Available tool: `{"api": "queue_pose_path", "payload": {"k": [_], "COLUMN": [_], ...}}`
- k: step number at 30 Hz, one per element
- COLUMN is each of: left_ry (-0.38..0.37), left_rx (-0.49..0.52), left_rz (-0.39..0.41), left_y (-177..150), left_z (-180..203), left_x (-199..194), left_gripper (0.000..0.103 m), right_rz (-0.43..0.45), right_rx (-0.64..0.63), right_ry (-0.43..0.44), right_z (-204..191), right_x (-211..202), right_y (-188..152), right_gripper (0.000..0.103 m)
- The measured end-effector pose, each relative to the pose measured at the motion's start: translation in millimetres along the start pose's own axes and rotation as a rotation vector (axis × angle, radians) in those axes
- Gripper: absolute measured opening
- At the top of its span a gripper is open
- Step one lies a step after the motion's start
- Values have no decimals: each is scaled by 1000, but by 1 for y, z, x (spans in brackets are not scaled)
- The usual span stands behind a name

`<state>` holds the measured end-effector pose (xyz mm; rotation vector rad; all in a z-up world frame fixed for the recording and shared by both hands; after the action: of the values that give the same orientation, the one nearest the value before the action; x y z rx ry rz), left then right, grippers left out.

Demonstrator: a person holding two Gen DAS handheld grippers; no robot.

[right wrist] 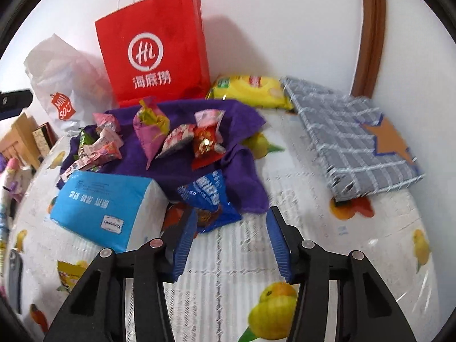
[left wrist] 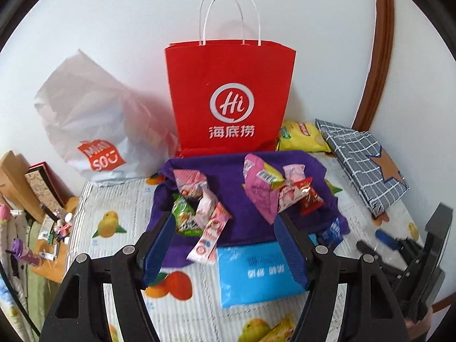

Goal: Organize snacks
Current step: 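Pull both tools back from the towel toward the remaining snacks, then close the right tool on the blue chocolate packet while the left tool grasps the yellow triangle snack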

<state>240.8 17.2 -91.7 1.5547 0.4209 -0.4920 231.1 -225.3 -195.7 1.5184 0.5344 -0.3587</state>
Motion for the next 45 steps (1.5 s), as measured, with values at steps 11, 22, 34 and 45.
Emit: {"api": "queue_pose_path", "payload": {"k": [11,22,34,45], "left_ry": [25,36,-8,-204], "left_rx": [-50,-69,-78,-11], "left_rz": [-72,-167,-188,-186], "left_y": [-69,-116,-128,-149], "left_z": [-33,-47,-32,25], "left_x": [-6,-2,1,-16], "left_gripper": [70,70,70,70], "right_rz": [-58,-83,-85,-49], "right_rx": [47,-78,-84,-14], "right_ry": [64,104,78,79], "right_z": [1,-26,-26,-9], "right_x": [29,63,71,18], "right_y": [-19,-18,-23,-33], "right_gripper": [51,64,39,39]}}
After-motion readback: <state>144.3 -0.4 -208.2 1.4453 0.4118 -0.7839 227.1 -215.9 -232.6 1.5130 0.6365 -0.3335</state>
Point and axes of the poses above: each gripper's, at about its wrist camera, not at the fingertips, and x roughly the way its jaws point, z to its right, y to its top, the point moved 8 cm from there along x, roughly the way its jaws point, and after that the axes turned 11 degrees about z, right-handed, at the moved point
